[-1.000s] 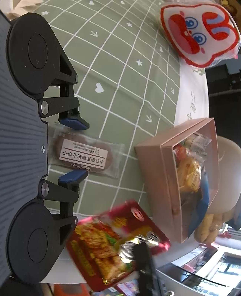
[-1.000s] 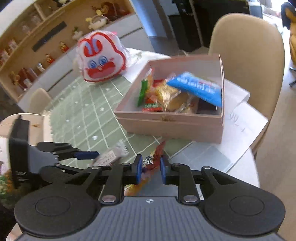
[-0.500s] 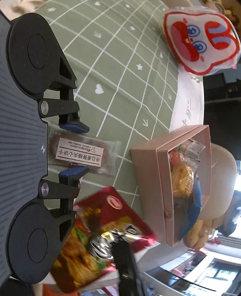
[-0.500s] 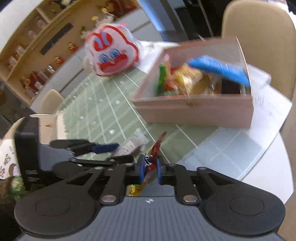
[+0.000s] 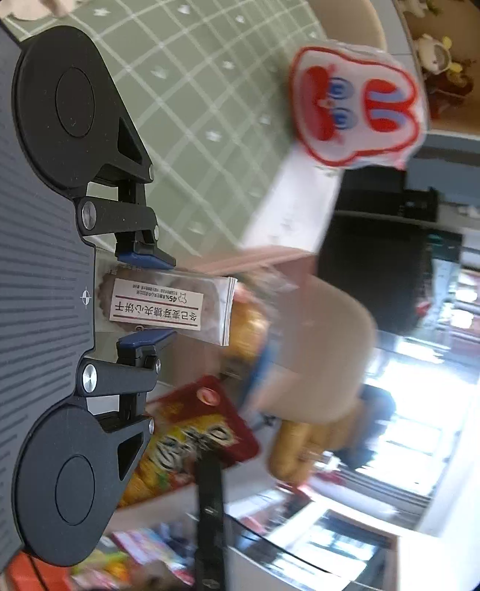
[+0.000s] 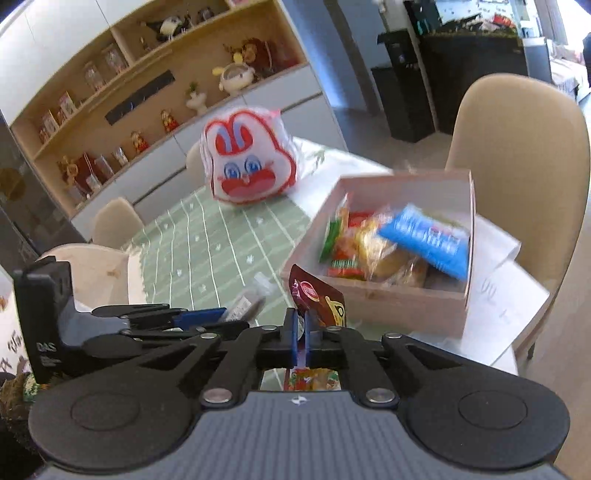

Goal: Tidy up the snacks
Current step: 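Grasp brown biscuit packet with left tool while right tool carries red packet to box, then drop red packet into pink box with right tool while left tool drops biscuit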

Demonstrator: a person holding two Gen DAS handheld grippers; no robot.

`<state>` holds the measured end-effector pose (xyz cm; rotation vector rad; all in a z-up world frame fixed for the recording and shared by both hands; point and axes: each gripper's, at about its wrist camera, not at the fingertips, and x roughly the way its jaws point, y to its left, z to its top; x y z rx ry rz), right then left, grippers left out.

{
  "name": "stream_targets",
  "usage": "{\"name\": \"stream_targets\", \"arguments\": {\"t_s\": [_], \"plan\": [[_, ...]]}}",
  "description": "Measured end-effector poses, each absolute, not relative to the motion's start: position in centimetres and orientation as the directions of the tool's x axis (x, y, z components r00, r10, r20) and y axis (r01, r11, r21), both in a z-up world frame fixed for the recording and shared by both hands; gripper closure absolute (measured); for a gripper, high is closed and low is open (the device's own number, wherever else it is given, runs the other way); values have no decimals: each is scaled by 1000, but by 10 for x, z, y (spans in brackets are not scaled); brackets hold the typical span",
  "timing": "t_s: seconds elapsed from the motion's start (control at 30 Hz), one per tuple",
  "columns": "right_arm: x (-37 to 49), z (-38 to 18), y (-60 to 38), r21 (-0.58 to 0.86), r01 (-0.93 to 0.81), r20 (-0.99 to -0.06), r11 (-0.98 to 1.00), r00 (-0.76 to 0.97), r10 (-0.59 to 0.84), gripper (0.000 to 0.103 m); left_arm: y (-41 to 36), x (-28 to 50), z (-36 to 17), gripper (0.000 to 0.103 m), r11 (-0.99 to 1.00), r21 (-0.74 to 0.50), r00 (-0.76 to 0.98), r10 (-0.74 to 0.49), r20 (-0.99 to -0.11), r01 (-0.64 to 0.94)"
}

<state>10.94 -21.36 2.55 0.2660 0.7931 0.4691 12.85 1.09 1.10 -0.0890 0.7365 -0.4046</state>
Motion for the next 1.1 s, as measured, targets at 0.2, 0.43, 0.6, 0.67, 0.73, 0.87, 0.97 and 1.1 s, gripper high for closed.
{"name": "stream_targets", "arguments": {"t_s": [0.2,0.43,0.6,0.67,0.73,0.87,0.97,1.1], "plan": [[127,75,-232,393,-322,-540,861,677,500,100,-2,168,60,63,892,-297,717,-451,-532,341],[181,137,-233,256,-313,-505,914,763,403,96,-29,242,60,62,848,-439,670,-513,-536,297],[229,116,-220,269,-284,-575,921,720,390,82,-36,285,-7,62,829,-527,529,-537,-657,187],[230,103,-217,251,-272,-583,929,724,369,82,-36,277,-16,62,854,-482,569,-499,-653,196],[224,90,-218,251,-267,-585,930,724,366,77,-34,266,-16,62,872,-436,606,-474,-639,224],[200,69,-220,183,-225,-587,957,756,289,64,-36,230,1,62,912,-308,702,-407,-585,272],[172,54,-214,105,-202,-586,974,779,225,55,-37,195,16,63,924,-259,745,-381,-548,282],[129,35,-203,77,-192,-590,978,782,200,46,-41,139,29,73,945,-166,773,-327,-544,283]]}}
